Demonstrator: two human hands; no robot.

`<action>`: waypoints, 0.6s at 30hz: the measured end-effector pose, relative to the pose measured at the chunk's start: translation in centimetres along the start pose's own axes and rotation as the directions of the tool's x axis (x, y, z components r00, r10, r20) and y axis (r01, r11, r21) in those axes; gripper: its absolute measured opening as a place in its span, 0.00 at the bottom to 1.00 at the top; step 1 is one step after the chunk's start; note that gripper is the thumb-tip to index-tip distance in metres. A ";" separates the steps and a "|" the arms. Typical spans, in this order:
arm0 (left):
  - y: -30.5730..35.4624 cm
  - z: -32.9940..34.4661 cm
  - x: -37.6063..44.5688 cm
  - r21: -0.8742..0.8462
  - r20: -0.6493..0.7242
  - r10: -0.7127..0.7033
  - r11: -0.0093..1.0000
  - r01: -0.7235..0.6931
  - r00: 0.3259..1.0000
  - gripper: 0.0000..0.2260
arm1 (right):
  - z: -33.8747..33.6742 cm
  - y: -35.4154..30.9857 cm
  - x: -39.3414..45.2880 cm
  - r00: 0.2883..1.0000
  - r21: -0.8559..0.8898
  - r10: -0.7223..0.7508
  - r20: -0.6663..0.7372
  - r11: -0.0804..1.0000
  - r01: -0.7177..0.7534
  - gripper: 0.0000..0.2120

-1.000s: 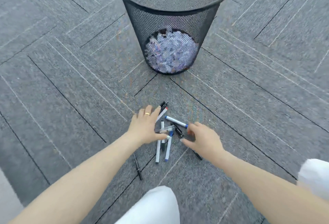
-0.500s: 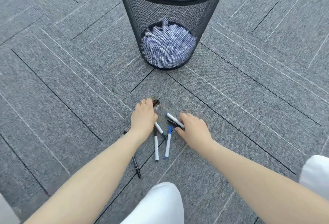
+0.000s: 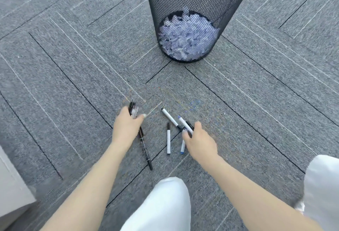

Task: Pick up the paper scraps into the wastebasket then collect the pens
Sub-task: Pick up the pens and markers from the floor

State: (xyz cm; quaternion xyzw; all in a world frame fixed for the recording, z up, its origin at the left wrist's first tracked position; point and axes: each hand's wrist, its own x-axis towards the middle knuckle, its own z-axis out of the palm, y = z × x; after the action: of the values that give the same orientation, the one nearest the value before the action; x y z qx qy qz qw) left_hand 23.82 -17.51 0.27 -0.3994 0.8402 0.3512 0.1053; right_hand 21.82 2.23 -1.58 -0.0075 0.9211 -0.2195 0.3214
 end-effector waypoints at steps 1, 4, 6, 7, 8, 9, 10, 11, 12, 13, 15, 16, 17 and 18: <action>-1.0 0.3 -0.6 0.097 0.030 -0.020 0.995 0.017 0.999 0.15 | 0.3 -0.2 -0.3 1.000 -0.056 -0.004 -0.007 0.998 0.004 0.15; -3.0 1.8 -2.3 0.278 0.080 -0.020 0.961 -0.003 0.997 0.17 | 0.8 -0.3 -0.6 1.000 -0.144 -0.030 -0.009 0.989 0.028 0.17; -3.1 2.6 -3.0 0.308 0.067 -0.007 0.951 -0.014 0.998 0.14 | 0.6 -0.4 -0.4 0.999 -0.188 -0.037 0.004 0.981 0.037 0.14; -2.9 2.7 -3.2 0.320 0.053 0.002 0.947 -0.019 0.999 0.13 | 0.4 -0.5 -0.2 0.999 -0.212 -0.044 0.001 0.976 0.043 0.12; -2.9 2.8 -3.2 0.326 0.045 0.012 0.945 -0.026 0.999 0.12 | 0.2 -0.6 -0.1 0.999 -0.234 -0.052 -0.007 0.971 0.048 0.11; -2.8 2.8 -3.2 0.322 0.037 0.019 0.946 -0.030 0.999 0.11 | -0.1 -0.7 0.1 0.998 -0.246 -0.060 -0.018 0.968 0.054 0.11; -2.9 2.8 -3.1 0.306 0.035 0.019 0.951 -0.029 0.999 0.10 | -0.3 -0.7 0.2 0.998 -0.236 -0.060 -0.030 0.970 0.051 0.10; -3.0 2.8 -3.1 0.274 0.031 0.018 0.961 -0.025 0.999 0.09 | -0.5 -0.9 0.4 0.998 -0.199 -0.053 -0.041 0.979 0.044 0.10; -3.2 2.7 -3.1 0.221 0.028 0.010 0.975 -0.016 1.000 0.09 | -0.7 -1.0 0.7 0.998 -0.136 -0.047 -0.045 0.990 0.041 0.09; -3.4 2.7 -3.1 0.142 0.022 -0.003 0.990 -0.001 1.000 0.08 | -0.9 -1.2 1.0 0.997 -0.063 -0.057 -0.052 0.997 0.054 0.08; -3.5 2.5 -3.1 -0.040 -0.005 -0.054 0.998 0.053 0.999 0.06 | -1.0 -1.9 1.6 0.990 0.031 -0.129 -0.060 0.991 0.131 0.05; -3.5 2.4 -3.0 -0.124 -0.012 -0.095 0.988 0.093 0.995 0.05 | -1.0 -2.4 1.8 0.982 0.033 -0.179 -0.053 0.983 0.181 0.04; -3.5 2.3 -2.9 -0.209 -0.006 -0.140 0.969 0.136 0.990 0.04 | -1.0 -3.0 2.0 0.973 0.011 -0.227 -0.039 0.974 0.227 0.04; -3.4 2.2 -2.8 -0.296 0.012 -0.184 0.938 0.179 0.983 0.02 | -0.8 -3.6 2.1 0.964 -0.018 -0.264 -0.029 0.964 0.264 0.05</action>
State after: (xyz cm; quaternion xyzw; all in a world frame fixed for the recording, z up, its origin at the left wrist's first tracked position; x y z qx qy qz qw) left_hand 27.98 -15.84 -1.83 -0.4893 0.7385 0.4587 0.0695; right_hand 19.21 -1.04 -0.79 -0.1289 0.9183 -0.2541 0.2749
